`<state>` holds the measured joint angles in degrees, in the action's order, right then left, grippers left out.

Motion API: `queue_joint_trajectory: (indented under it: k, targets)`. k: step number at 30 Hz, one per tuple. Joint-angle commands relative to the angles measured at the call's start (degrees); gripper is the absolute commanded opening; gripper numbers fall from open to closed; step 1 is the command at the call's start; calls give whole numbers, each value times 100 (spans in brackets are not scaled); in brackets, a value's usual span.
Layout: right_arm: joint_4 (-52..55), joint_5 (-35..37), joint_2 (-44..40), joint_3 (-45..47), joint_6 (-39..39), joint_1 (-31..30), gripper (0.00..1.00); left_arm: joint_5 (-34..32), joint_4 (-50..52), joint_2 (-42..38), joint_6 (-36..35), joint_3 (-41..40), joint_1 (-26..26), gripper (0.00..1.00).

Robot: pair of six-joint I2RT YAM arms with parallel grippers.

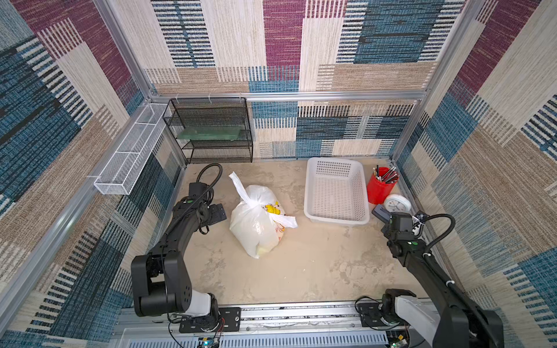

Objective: Place the banana into a plastic bag & tie a knot
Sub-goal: Move the basket to the center of the board.

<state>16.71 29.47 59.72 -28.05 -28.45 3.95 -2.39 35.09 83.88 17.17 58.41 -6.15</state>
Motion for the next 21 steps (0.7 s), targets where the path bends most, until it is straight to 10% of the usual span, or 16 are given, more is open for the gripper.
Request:
queue_joint_trajectory:
  k: [1,21]
  targets:
    - [-1024,-449,327,-160,461,-254,95,428,-859,-142,-200,-279,-166,99]
    - [-5943,-2685,1164,1080,2638,-153,95,817,-6208,-313,-1329,-2856,-211,99]
